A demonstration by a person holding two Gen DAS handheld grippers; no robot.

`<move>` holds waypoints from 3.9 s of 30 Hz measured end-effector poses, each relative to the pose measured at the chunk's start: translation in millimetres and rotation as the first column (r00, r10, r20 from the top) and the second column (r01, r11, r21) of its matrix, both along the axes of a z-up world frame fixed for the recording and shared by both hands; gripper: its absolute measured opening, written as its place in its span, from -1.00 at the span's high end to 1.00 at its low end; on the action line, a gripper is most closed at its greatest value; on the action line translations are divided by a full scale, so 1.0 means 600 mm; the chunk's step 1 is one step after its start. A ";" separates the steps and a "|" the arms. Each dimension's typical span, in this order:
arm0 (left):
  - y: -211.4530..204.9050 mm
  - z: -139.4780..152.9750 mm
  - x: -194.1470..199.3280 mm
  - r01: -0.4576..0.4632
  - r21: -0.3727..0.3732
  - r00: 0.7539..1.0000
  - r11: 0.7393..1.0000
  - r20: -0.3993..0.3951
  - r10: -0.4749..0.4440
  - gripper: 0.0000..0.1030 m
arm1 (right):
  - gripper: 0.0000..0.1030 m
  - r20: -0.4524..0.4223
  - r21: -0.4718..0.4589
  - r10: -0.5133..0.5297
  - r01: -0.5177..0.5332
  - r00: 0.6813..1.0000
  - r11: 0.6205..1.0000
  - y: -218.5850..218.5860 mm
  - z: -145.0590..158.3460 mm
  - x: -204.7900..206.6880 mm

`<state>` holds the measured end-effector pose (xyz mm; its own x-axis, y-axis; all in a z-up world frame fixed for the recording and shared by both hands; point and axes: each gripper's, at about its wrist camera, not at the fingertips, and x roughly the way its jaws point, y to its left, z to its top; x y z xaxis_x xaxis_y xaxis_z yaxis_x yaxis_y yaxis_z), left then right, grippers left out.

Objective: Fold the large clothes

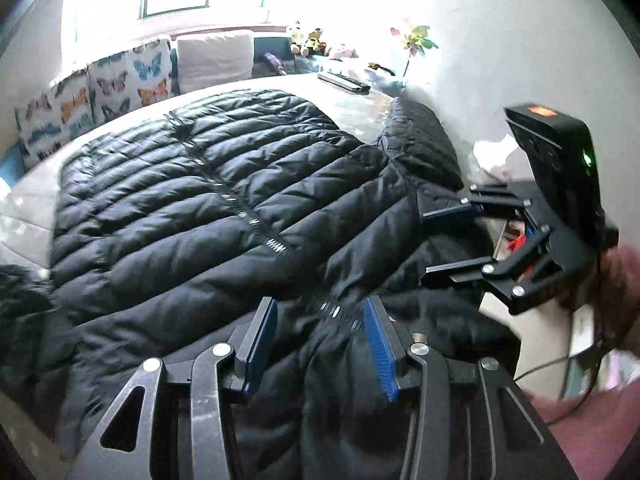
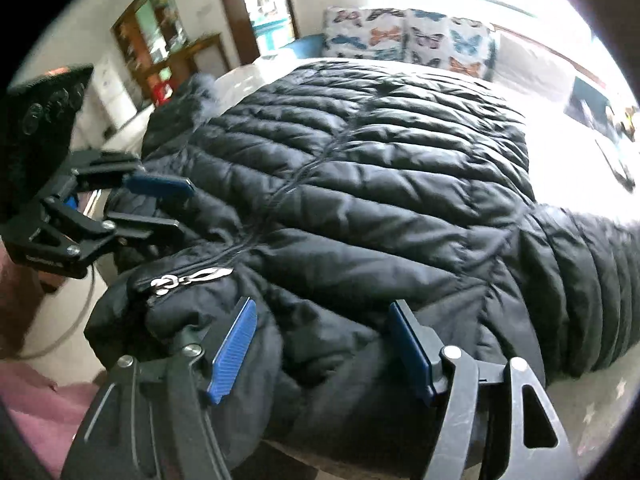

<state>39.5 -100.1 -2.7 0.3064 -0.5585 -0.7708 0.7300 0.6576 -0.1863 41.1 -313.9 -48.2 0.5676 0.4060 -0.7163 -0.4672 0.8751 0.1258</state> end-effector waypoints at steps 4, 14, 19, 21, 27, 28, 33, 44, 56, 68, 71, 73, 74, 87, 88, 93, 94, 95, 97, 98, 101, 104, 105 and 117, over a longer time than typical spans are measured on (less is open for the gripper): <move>-0.028 -0.029 0.010 0.028 -0.001 0.996 1.000 -0.086 -0.028 0.06 | -0.54 0.045 0.029 -0.057 0.055 0.997 0.998 -0.030 0.000 -0.002; -0.039 -0.065 -0.006 0.043 0.023 0.995 0.999 -0.096 -0.041 -0.10 | -1.00 0.021 0.133 -0.068 0.065 0.997 0.989 -0.064 -0.045 0.006; -0.041 -0.068 -0.003 0.036 0.003 0.993 0.999 -0.110 -0.035 -0.23 | -1.00 0.035 0.119 -0.059 0.054 0.998 0.991 -0.050 -0.049 0.007; -0.045 -0.067 -0.005 0.037 0.004 0.994 0.999 -0.108 -0.036 -0.33 | -1.00 0.039 0.154 -0.057 0.051 0.998 0.987 -0.058 -0.049 0.006; -0.052 -0.067 -0.012 0.043 0.020 0.995 0.999 -0.091 -0.041 -0.39 | -1.00 0.053 0.184 -0.066 0.056 0.996 0.981 -0.063 -0.052 0.003; -0.051 -0.067 -0.010 0.039 0.012 0.994 0.999 -0.101 -0.038 -0.40 | -1.00 0.065 0.167 -0.061 0.049 0.996 0.985 -0.059 -0.052 0.001; -0.048 -0.067 -0.007 0.029 -0.003 0.993 1.000 -0.118 -0.029 -0.43 | -1.00 0.105 0.138 -0.043 0.028 0.994 0.990 -0.055 -0.049 -0.008; -0.065 -0.070 -0.019 0.058 0.022 0.995 0.998 -0.086 -0.056 -0.86 | -1.00 0.127 0.143 -0.207 0.188 0.970 0.972 -0.169 0.031 0.006; -0.069 -0.072 -0.016 0.069 0.040 0.994 0.997 -0.089 -0.065 -0.91 | -1.00 -0.122 0.333 -0.681 0.677 0.722 0.657 -0.547 -0.007 0.142; -0.073 -0.073 -0.014 0.077 0.055 0.993 0.996 -0.093 -0.072 -0.93 | 0.09 -0.174 0.379 -0.724 0.724 0.668 0.577 -0.611 -0.040 0.195; -0.072 -0.073 -0.015 0.071 0.056 0.994 0.996 -0.090 -0.066 -0.93 | 0.66 -0.212 0.398 -0.731 0.741 0.648 0.542 -0.629 -0.045 0.190; -0.070 -0.070 -0.015 0.066 0.057 0.994 0.996 -0.091 -0.060 -0.93 | 0.74 -0.224 0.438 -0.725 0.732 0.651 0.522 -0.635 -0.041 0.182; -0.068 -0.067 -0.015 0.064 0.053 0.994 0.997 -0.092 -0.059 -0.93 | 0.76 -0.215 0.453 -0.723 0.723 0.657 0.522 -0.635 -0.030 0.175; 0.036 0.011 -0.004 -0.091 -0.075 0.996 0.993 0.020 0.092 -0.94 | 0.84 0.232 0.372 -0.563 0.462 0.793 0.805 -0.423 0.241 0.098; 0.044 0.014 -0.004 -0.101 -0.081 0.994 0.992 0.026 0.104 -0.94 | 0.84 0.268 0.353 -0.526 0.426 0.807 0.833 -0.393 0.258 0.090; 0.120 0.028 -0.006 -0.188 -0.149 0.981 0.971 0.027 0.194 -0.94 | 0.84 0.405 0.214 -0.287 0.215 0.868 0.953 -0.205 0.308 0.037; 0.130 0.029 -0.005 -0.204 -0.160 0.977 0.966 0.024 0.210 -0.94 | 0.84 0.418 0.182 -0.245 0.184 0.875 0.966 -0.179 0.308 0.026; 0.140 0.030 -0.006 -0.216 -0.169 0.975 0.962 0.022 0.223 -0.94 | 0.84 0.432 0.129 -0.172 0.129 0.885 0.983 -0.129 0.305 0.012; 0.164 0.028 -0.009 -0.246 -0.184 0.968 0.952 0.010 0.252 -0.95 | 0.84 0.423 0.058 -0.067 0.047 0.904 0.997 -0.065 0.292 -0.005; 0.171 0.026 -0.010 -0.257 -0.186 0.965 0.948 0.005 0.262 -0.95 | 0.84 0.408 0.031 -0.011 -0.002 0.913 1.000 -0.033 0.280 -0.014; 0.194 0.019 -0.015 -0.283 -0.190 0.958 0.940 -0.009 0.287 -0.95 | 0.84 0.328 -0.038 0.146 -0.141 0.933 0.989 0.046 0.232 -0.033; 0.205 0.014 -0.020 -0.296 -0.205 0.954 0.933 -0.016 0.299 -0.95 | 0.84 0.244 -0.076 0.246 -0.234 0.938 0.969 0.090 0.179 -0.049; 0.207 0.013 -0.021 -0.299 -0.207 0.953 0.932 -0.017 0.302 -0.95 | 0.84 0.220 -0.077 0.266 -0.255 0.939 0.964 0.096 0.169 -0.054; 0.210 -0.002 0.029 -0.423 -0.259 0.906 0.868 -0.149 0.396 -0.50 | 0.04 0.212 0.019 -0.053 0.050 0.976 0.999 -0.068 0.169 -0.023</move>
<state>56.9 26.0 -3.6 0.4934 -0.5930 -0.6364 0.3786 0.8051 -0.4566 27.1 -354.6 53.2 0.7268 0.3810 -0.5715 -0.4385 0.8978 0.0409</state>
